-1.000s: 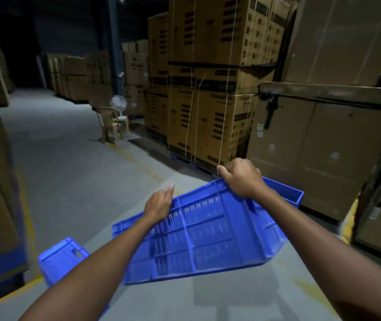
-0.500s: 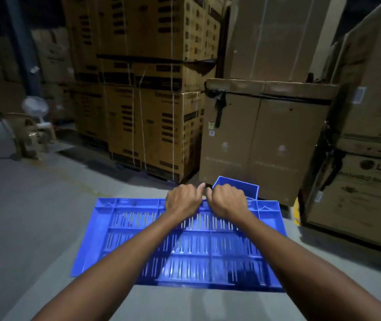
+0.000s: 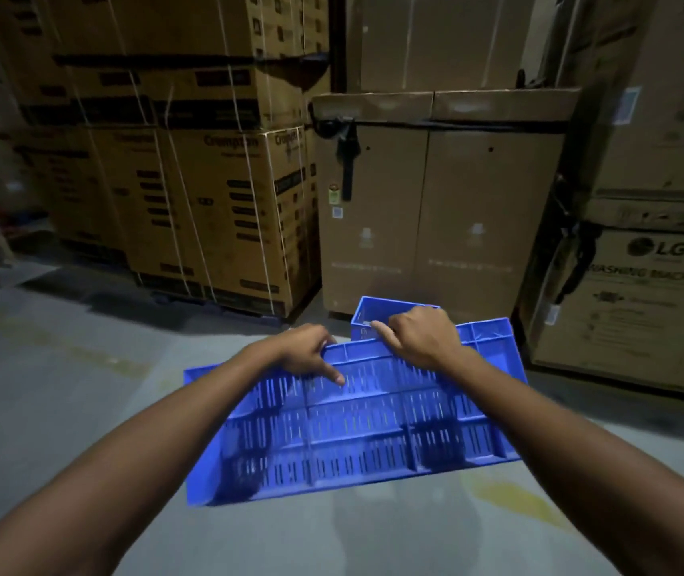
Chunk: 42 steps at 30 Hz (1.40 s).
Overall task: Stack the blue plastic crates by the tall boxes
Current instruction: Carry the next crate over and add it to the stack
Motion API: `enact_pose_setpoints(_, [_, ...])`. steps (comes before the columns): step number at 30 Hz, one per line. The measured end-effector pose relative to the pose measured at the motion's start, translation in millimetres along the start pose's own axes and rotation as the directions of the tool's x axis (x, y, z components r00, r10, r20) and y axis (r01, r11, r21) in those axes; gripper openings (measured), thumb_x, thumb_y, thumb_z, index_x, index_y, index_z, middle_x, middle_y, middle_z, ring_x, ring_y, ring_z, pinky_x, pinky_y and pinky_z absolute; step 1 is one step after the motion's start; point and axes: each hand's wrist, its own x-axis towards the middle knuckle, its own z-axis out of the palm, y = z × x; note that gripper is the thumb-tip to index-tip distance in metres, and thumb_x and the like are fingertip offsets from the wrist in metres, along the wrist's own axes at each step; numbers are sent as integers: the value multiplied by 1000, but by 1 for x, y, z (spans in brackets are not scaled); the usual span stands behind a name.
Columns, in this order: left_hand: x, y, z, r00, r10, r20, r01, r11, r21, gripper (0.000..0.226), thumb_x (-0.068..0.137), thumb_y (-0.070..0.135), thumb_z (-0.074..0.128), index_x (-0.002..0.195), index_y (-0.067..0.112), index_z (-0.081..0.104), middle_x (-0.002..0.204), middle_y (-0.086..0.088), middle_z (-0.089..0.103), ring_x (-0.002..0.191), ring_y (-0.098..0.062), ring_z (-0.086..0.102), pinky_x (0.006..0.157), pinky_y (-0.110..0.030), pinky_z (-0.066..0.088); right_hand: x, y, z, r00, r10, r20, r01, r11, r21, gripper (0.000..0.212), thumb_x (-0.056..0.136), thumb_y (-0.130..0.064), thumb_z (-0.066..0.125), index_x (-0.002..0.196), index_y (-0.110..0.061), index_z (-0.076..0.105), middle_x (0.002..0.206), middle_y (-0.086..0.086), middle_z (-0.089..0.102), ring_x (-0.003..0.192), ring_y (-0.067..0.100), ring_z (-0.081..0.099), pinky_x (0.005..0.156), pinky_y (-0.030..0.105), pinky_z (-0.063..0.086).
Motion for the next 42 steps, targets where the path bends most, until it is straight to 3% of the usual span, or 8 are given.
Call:
enact_pose_setpoints(4, [84, 2, -35, 999, 31, 28, -34, 994, 102, 37, 68, 49, 83, 84, 19, 68, 66, 8, 67, 59, -3, 60, 55, -24, 42, 60, 65, 23, 959, -10, 282, -40, 985, 168, 70, 69, -90, 41, 58, -20, 43, 58, -5, 49, 63, 23, 52, 60, 36, 42])
enact_pose_setpoints(9, [165, -4, -75, 1000, 14, -18, -7, 942, 335, 36, 71, 50, 80, 81, 20, 63, 73, -1, 68, 67, -15, 61, 60, -31, 44, 138, 109, 53, 841, -9, 541, -139, 962, 233, 77, 44, -80, 74, 91, -19, 66, 82, -5, 68, 80, 19, 65, 77, 36, 55])
enact_pose_setpoints(13, [209, -36, -87, 987, 34, -155, 51, 858, 510, 37, 74, 52, 75, 81, 22, 55, 92, -8, 66, 90, -32, 61, 63, -34, 38, 191, 106, 86, 896, -3, 445, -98, 974, 202, 62, 57, -66, 79, 92, -18, 61, 97, 5, 67, 93, 27, 61, 68, 34, 46])
enact_pose_setpoints(18, [264, -74, -104, 983, 8, -186, 96, 831, 548, 33, 77, 51, 72, 81, 25, 52, 94, -8, 65, 89, -32, 61, 69, -37, 45, 260, 103, 117, 888, 4, 459, -108, 973, 202, 42, 65, -47, 83, 83, -17, 60, 82, 4, 59, 84, 27, 60, 62, 34, 43])
enact_pose_setpoints(26, [368, -178, -122, 998, -47, -33, 56, 920, 387, 33, 72, 40, 79, 92, 19, 63, 91, -5, 68, 88, -26, 63, 63, -34, 43, 371, 91, 185, 915, 7, 403, -56, 992, 109, 32, 69, -37, 80, 90, -19, 65, 98, 10, 67, 94, 31, 64, 69, 35, 44])
enact_pose_setpoints(29, [411, -218, -125, 996, -34, -81, 60, 939, 337, 22, 77, 28, 73, 92, 15, 63, 99, -13, 67, 95, -32, 62, 65, -36, 43, 419, 88, 209, 924, 28, 382, -47, 998, 42, 25, 76, -27, 71, 100, -21, 66, 107, 12, 67, 102, 32, 63, 79, 37, 47])
enact_pose_setpoints(34, [476, -264, -146, 975, 60, -213, 36, 906, 422, 28, 86, 35, 63, 107, 17, 61, 115, -14, 63, 108, -35, 58, 81, -40, 44, 482, 102, 244, 949, 128, 287, -134, 991, 2, 22, 87, -24, 59, 107, -20, 65, 113, 11, 66, 106, 32, 62, 82, 37, 46])
enact_pose_setpoints(42, [600, -287, -179, 972, 92, -214, 45, 828, 559, 13, 90, 20, 53, 101, 22, 59, 106, -10, 67, 100, -35, 62, 72, -38, 45, 572, 172, 297, 915, 257, 312, -265, 964, -18, 19, 85, -14, 58, 101, -14, 67, 106, 13, 69, 101, 33, 65, 80, 40, 51])
